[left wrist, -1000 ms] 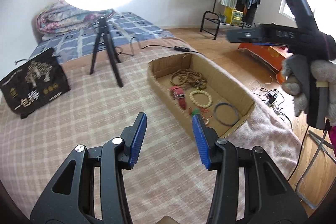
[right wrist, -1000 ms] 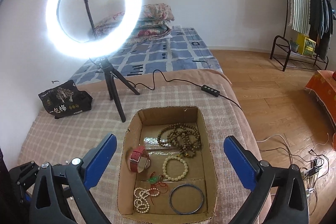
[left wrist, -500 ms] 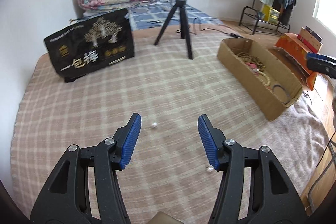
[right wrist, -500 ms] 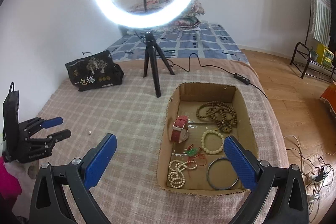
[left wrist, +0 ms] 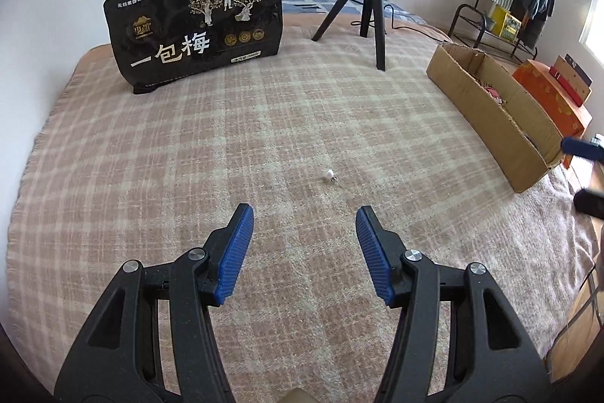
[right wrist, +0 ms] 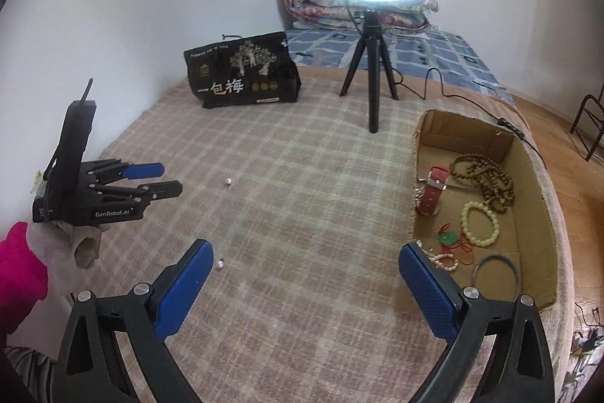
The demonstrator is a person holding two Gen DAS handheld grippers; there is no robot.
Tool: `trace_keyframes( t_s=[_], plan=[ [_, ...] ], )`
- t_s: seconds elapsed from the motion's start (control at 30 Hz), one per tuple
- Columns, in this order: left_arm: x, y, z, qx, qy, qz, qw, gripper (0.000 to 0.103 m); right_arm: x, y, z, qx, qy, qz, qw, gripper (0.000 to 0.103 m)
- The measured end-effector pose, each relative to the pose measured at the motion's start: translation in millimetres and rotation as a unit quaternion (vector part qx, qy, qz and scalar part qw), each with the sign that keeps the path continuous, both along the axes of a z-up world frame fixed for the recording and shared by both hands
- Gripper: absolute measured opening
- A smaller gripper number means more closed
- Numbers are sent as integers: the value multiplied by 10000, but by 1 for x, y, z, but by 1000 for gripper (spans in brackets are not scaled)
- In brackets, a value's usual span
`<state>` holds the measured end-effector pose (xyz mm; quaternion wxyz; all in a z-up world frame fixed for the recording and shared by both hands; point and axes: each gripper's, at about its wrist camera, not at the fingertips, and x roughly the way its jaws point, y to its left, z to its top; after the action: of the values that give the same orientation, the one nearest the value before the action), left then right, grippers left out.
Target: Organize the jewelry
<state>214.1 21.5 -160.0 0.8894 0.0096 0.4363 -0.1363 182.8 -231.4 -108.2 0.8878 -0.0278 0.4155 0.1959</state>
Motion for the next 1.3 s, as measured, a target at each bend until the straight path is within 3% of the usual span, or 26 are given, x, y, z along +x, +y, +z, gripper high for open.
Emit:
trace_keyframes(
  t_s=[0.17, 0.27, 0.4, 0.47, 0.53, 0.9, 1.0, 1.23, 1.3],
  plan=[
    [8, 2, -5, -289, 50, -24, 9996, 58, -2, 22, -25, 199, 309, 429, 9984, 82],
    [13, -3, -10, -281, 70, -121, 9995, 46, 0, 37, -43, 295, 580, 699, 9954, 69],
    [19, -12, -18, -243, 118, -259, 9993, 44, 3, 53, -62, 389, 896, 940, 9908, 53],
    [22, -15, -22, -266, 154, -292, 9991, 36, 4, 58, -67, 419, 959, 993, 9895, 45],
    [26, -17, -26, -273, 190, -302, 9990, 35, 4, 63, -71, 454, 984, 1061, 9884, 41],
    [47, -27, -38, -268, 204, -269, 9991, 34, 11, 77, -81, 245, 934, 1155, 9886, 33],
    [51, -31, -39, -211, 182, -295, 9992, 27, 13, 80, -82, 263, 934, 1161, 9885, 31],
    [57, -33, -43, -171, 183, -265, 9993, 27, 15, 90, -86, 54, 869, 1229, 9886, 30],
    [57, -34, -43, -162, 183, -264, 9994, 21, 14, 91, -86, 26, 860, 1234, 9886, 28]
  ],
)
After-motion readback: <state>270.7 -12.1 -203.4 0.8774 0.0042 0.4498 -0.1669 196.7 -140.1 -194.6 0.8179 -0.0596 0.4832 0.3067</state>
